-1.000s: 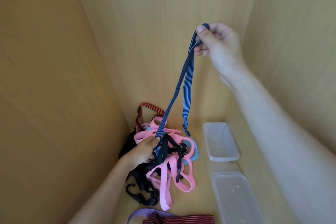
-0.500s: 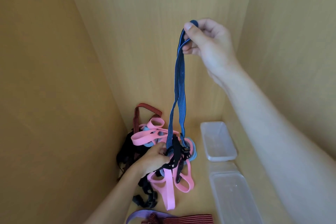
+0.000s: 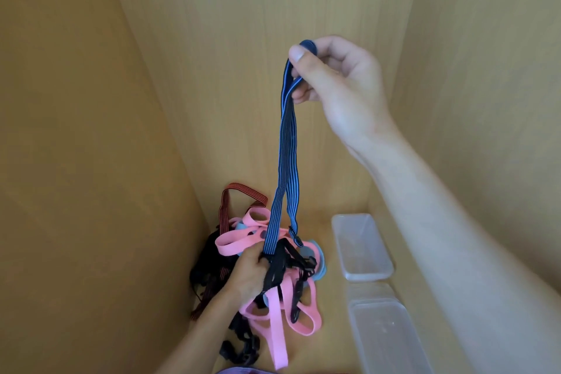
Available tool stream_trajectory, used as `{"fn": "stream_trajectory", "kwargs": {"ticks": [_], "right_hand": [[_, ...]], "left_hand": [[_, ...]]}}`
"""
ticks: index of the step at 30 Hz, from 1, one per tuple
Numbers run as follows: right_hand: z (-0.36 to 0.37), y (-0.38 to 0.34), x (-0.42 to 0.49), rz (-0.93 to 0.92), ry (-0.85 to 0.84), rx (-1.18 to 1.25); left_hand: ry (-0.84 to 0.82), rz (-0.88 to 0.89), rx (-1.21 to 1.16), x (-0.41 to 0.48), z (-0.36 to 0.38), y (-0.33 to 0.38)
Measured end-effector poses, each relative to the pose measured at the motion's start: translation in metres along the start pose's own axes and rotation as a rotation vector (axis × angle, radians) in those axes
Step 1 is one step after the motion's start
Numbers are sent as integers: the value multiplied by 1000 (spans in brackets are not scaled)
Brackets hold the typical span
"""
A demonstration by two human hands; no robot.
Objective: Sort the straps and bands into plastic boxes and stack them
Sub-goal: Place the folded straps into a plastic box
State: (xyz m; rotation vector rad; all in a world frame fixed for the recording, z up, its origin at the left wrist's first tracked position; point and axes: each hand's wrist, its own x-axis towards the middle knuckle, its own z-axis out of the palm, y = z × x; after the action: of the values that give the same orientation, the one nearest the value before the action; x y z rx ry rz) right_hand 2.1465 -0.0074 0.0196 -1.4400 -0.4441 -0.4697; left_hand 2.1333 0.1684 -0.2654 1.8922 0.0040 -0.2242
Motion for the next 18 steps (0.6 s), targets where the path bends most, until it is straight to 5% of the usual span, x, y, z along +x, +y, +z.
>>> {"fn": "stream_trajectory", "kwargs": {"ticks": [3,18], "right_hand": [[0,-5,1,-24,-10,9],[-4,-8,2,-25,-38,53]], "left_hand": [[35,34,-93,-1,-4,6],[122,111,198,-11,-26,31]]}}
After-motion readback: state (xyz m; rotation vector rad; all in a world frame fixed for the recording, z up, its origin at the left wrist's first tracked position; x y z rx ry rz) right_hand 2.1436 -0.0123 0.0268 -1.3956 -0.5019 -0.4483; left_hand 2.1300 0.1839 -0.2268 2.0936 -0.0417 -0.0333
